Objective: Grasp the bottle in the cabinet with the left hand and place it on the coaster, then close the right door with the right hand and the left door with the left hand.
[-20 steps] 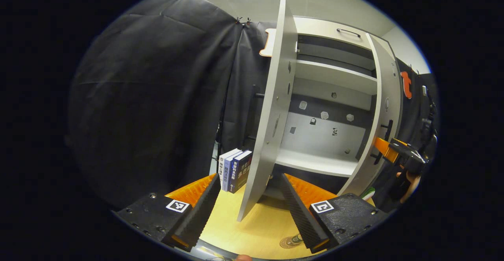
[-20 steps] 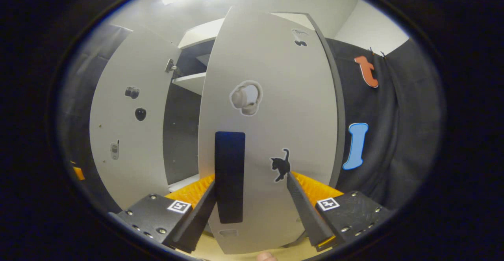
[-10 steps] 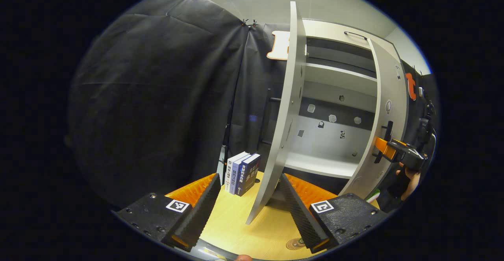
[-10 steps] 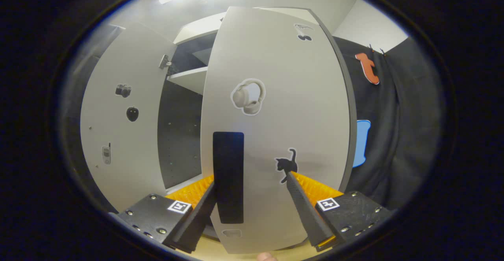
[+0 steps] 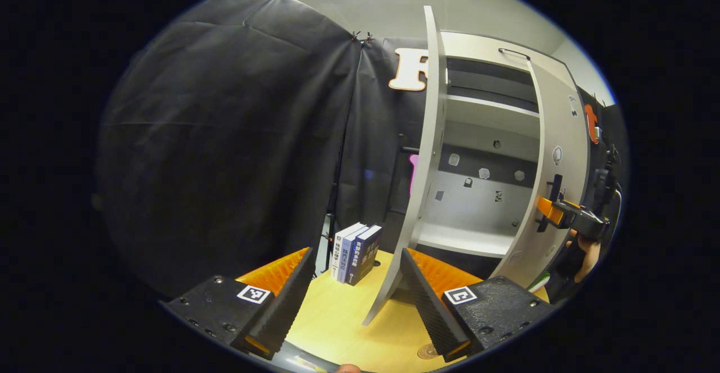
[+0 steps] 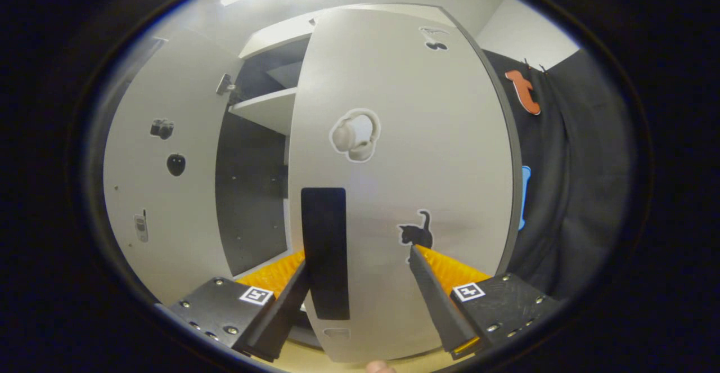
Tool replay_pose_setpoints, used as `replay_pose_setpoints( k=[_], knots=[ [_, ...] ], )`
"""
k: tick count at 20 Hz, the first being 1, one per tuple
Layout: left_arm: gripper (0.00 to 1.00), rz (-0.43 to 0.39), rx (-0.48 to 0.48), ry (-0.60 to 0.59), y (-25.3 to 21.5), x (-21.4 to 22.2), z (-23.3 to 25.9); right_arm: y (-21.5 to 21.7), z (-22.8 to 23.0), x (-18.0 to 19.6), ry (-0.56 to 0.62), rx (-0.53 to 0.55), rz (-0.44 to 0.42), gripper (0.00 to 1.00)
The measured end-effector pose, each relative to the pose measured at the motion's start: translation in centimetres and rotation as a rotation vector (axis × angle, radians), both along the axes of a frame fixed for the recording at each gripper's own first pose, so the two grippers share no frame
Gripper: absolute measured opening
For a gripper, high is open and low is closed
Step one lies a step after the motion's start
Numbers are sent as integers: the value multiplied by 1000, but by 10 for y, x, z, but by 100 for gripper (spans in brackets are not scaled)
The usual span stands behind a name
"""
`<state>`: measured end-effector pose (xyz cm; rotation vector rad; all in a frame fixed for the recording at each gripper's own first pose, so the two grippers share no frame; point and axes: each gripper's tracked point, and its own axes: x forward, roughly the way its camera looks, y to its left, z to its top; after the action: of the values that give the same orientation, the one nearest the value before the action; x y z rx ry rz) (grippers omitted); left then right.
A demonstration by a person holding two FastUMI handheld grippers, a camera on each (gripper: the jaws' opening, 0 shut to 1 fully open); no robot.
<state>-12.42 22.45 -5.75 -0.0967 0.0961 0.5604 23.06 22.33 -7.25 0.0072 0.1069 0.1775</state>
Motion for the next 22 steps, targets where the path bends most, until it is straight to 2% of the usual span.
replay_pose_setpoints(
  k=[2,3,4,5,8,9,10,11,13,14,15,16,18,19,20,22],
  knots=[
    [96,10,3,-1,4,-5,-1,2,1,5,-2,-4,-5,100],
    [96,12,4,-1,6,-5,0,3,-1,6,-2,-5,-7,97],
    [96,14,4,-1,7,-4,-1,5,-1,8,1,-5,-9,100],
    [96,17,5,-1,10,-5,0,6,-3,11,5,-5,-11,97],
    [96,24,4,-5,12,-6,-1,7,-4,16,10,1,-18,100],
    [97,26,4,-6,13,-4,-1,8,-5,17,10,1,-19,96],
    [92,27,4,-7,13,-4,-1,8,-6,18,11,-1,-20,100],
    [96,27,3,-7,15,-3,-1,9,-5,19,13,-2,-22,100],
    [96,26,4,-6,17,-2,-1,10,-6,19,11,-9,-28,97],
    [96,25,4,-6,17,-1,-2,10,-7,20,9,-15,-32,100],
    [97,23,4,-7,18,-1,-2,10,-7,21,6,-21,-36,97],
    [96,22,4,-7,17,0,-2,10,-7,21,5,-26,-41,100],
    [97,22,8,-5,20,-1,-1,11,-8,23,1,-32,-49,97],
    [97,24,11,-3,20,-1,0,11,-8,24,0,-36,-53,100],
    [92,26,14,0,23,-2,0,11,-9,24,0,-40,-56,97],
    [93,30,18,2,25,-2,0,11,-9,26,-2,-42,-62,97]
  ],
)
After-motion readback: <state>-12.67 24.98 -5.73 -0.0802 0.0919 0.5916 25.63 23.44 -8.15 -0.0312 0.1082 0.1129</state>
